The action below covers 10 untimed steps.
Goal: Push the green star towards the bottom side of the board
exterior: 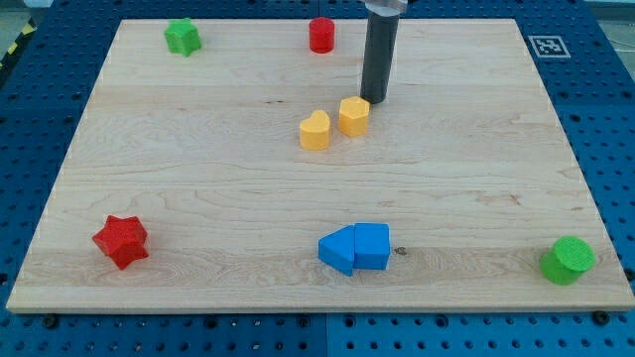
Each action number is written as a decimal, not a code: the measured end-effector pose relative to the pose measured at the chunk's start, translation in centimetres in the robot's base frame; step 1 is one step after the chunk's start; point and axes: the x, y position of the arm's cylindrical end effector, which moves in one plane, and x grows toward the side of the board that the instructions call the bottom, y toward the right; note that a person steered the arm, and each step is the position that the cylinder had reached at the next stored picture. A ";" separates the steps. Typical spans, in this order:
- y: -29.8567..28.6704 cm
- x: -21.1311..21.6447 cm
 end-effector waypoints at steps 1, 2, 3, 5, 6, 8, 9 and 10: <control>-0.1 2.1; -0.1 3.2; -0.1 3.1; -0.1 0.4; -2.2 -3.1; -13.8 -6.6; -16.3 -10.3; -18.9 -13.5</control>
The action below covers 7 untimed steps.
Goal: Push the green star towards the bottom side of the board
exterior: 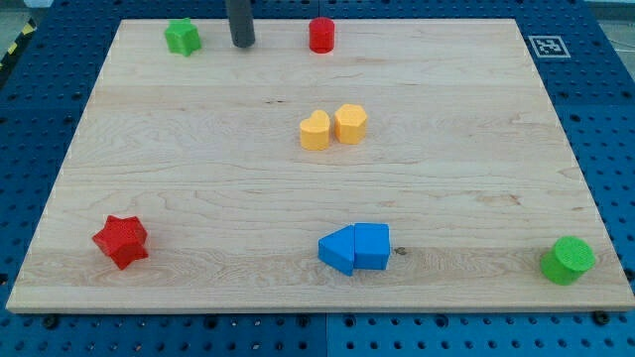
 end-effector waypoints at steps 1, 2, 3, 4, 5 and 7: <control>-3.1 -2.3; -6.2 -2.4; -7.2 1.4; -7.1 6.3; -6.8 6.3; -10.2 -0.4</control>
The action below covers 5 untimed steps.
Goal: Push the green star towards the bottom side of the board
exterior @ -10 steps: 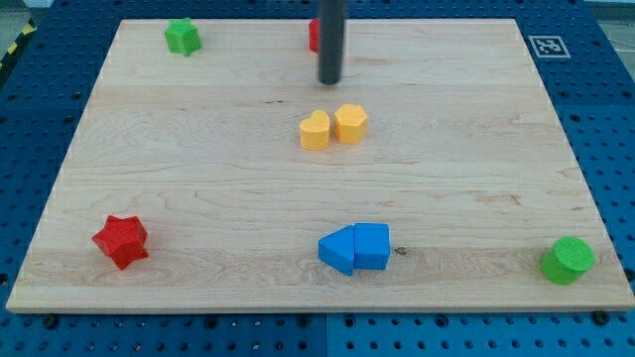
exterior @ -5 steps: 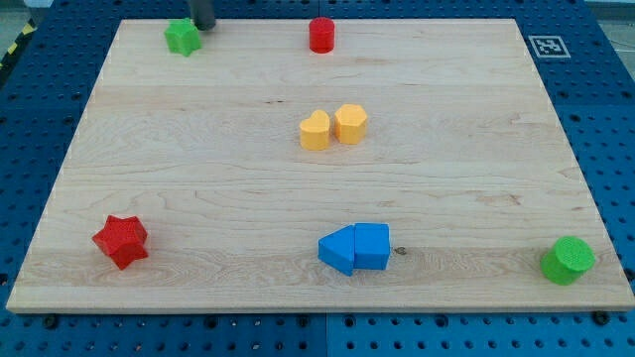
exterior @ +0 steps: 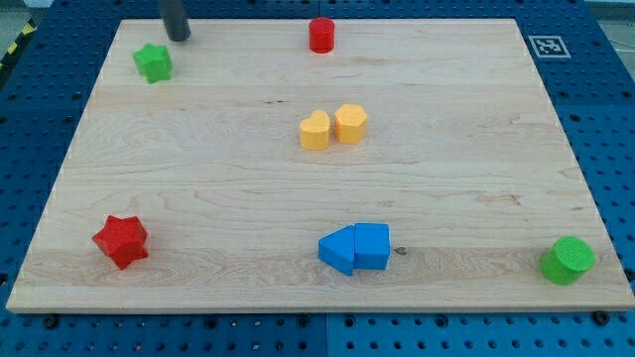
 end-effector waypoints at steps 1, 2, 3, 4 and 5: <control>-2.9 2.1; -1.7 4.4; 0.9 7.6; 2.1 11.2; 2.1 10.7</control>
